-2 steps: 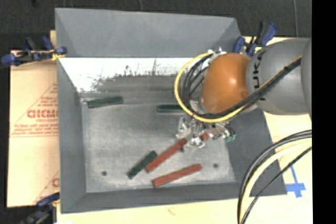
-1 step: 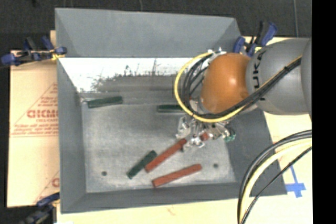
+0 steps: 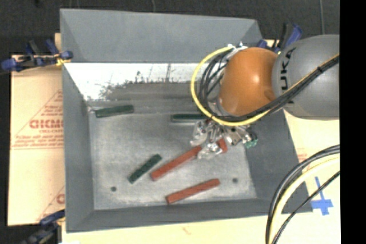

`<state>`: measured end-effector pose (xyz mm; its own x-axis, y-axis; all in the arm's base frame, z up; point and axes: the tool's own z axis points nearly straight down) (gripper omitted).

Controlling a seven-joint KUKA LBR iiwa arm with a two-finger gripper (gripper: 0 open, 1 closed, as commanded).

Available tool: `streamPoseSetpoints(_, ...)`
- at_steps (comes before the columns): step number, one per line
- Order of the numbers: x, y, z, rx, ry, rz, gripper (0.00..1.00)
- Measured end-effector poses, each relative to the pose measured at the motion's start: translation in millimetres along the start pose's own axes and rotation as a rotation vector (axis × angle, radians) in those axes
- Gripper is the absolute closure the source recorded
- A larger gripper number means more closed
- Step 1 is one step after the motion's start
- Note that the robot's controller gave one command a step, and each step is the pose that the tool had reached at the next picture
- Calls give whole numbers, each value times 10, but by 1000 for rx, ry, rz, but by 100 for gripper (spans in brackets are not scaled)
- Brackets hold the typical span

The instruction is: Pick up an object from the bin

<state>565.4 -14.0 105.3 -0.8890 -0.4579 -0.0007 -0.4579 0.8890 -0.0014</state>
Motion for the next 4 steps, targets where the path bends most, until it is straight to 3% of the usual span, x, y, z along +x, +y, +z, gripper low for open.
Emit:
streamPoseSetpoints(1,-10,-2,-115,-1,0,-4,100)
streamPoseSetpoints(2,-21,2,-372,7,-12,-31,100)
streamPoseSetpoints(3,9,56,-50,-2,1,-80,100)
streamPoseSetpoints(4,9,88,-581,-3,4,-86,100)
